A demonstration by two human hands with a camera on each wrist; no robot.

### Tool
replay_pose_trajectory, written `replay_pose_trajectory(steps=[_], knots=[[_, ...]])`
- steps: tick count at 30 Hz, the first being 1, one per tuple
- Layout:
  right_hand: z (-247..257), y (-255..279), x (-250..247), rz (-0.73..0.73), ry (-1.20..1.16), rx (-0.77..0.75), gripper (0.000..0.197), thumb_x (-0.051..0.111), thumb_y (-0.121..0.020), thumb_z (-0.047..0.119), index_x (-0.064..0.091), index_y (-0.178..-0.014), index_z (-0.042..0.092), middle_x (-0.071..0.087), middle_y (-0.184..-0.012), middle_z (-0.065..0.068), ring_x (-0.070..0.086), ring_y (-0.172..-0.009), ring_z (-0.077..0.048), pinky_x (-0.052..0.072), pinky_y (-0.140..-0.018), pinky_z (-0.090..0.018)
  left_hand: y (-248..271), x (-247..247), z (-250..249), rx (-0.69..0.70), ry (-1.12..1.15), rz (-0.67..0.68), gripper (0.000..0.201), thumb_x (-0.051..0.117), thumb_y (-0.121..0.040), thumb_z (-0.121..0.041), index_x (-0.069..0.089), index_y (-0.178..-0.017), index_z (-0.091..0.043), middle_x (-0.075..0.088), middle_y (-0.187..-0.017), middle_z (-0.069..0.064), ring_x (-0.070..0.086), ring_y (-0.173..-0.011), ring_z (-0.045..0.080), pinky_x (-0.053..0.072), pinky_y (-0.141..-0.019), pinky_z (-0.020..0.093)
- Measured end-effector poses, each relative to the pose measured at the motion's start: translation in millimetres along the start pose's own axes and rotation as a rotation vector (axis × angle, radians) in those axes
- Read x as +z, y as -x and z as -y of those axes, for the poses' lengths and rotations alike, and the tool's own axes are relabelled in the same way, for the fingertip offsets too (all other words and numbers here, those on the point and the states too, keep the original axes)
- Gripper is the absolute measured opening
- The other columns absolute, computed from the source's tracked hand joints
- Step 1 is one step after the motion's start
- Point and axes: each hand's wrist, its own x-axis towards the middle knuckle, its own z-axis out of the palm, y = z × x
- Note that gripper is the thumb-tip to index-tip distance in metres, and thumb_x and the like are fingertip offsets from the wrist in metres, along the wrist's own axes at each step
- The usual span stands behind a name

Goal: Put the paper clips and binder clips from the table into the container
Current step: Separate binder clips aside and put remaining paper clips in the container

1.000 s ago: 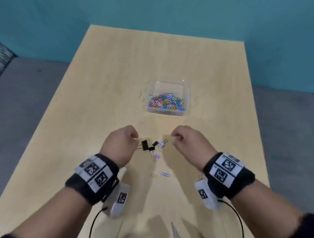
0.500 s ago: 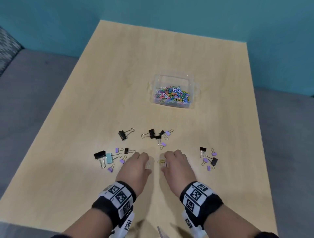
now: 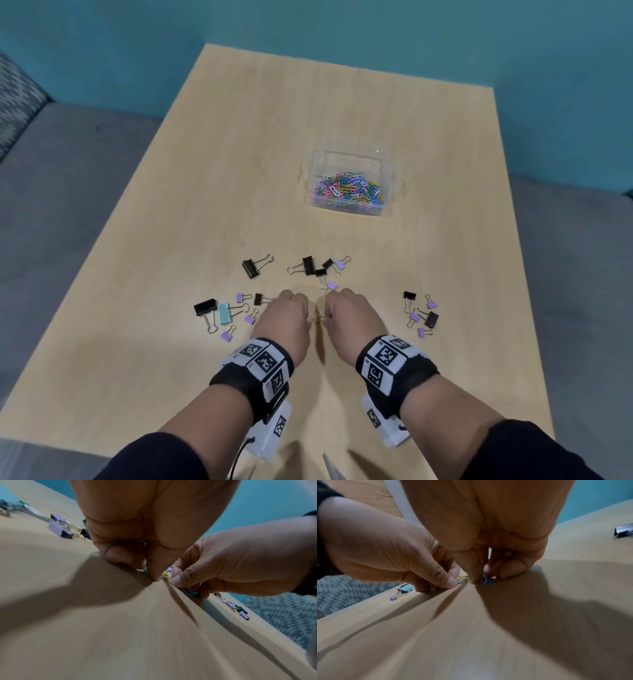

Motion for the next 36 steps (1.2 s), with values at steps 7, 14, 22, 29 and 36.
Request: replay_pose_trajectory(steps=[7, 14, 22, 29, 36], knots=[[-1, 2, -1, 0.011, 0.047, -0.026, 0.019, 0.047, -0.086, 0.003, 0.038, -0.084, 0.02, 0.041, -0.085, 0.001, 0.041, -0.081, -0.022, 0.032, -0.063, -0.031, 2, 1, -3, 0.026, -0.018, -0.023, 0.018, 0.053, -0.085, -0.01, 0.039, -0.076, -0.018, 0.039, -0.086, -0.001, 0.04, -0.074, 0.018, 0.032, -0.063, 0.028], [-16, 22, -9, -0.016, -0.027, 0.049, 0.015, 0.057, -0.089, 0.02, 0.046, -0.099, 0.017, 0.047, -0.098, -0.001, 0.046, -0.089, -0.021, 0.041, -0.073, -0.032, 2, -4, -5, 0.052, -0.082, 0.019, 0.014, 0.047, -0.084, -0.003, 0.042, -0.076, -0.013, 0.044, -0.08, 0.001, 0.041, -0.068, 0.019, 0.028, -0.057, 0.028], [-15, 19, -3, -0.028, -0.001, 0.043, 0.018, 0.049, -0.09, 0.01, 0.038, -0.086, 0.023, 0.041, -0.093, 0.002, 0.034, -0.085, -0.018, 0.03, -0.068, -0.028, -5, -4, -4, 0.16, -0.007, 0.098, 0.036, 0.045, -0.083, -0.002, 0.049, -0.112, -0.022, 0.054, -0.094, 0.001, 0.053, -0.081, 0.023, 0.046, -0.07, 0.035], [-18, 13, -10, 0.04, 0.042, -0.027, 0.033, 0.048, -0.084, 0.005, 0.055, -0.113, 0.02, 0.05, -0.109, -0.004, 0.043, -0.102, -0.025, 0.04, -0.081, -0.032, -25, -10, -12, 0.216, -0.137, 0.176, 0.008, 0.049, -0.087, -0.011, 0.049, -0.091, -0.018, 0.049, -0.09, 0.0, 0.052, -0.077, 0.022, 0.044, -0.07, 0.035], [-24, 11, -3, -0.002, 0.168, -0.168, 0.042, 0.053, -0.077, 0.003, 0.054, -0.117, 0.016, 0.053, -0.104, -0.009, 0.046, -0.096, -0.029, 0.042, -0.08, -0.037, -29, -10, -20, 0.169, -0.157, 0.194, 0.014, 0.045, -0.085, -0.01, 0.04, -0.079, -0.021, 0.044, -0.084, -0.002, 0.046, -0.073, 0.02, 0.037, -0.065, 0.03]])
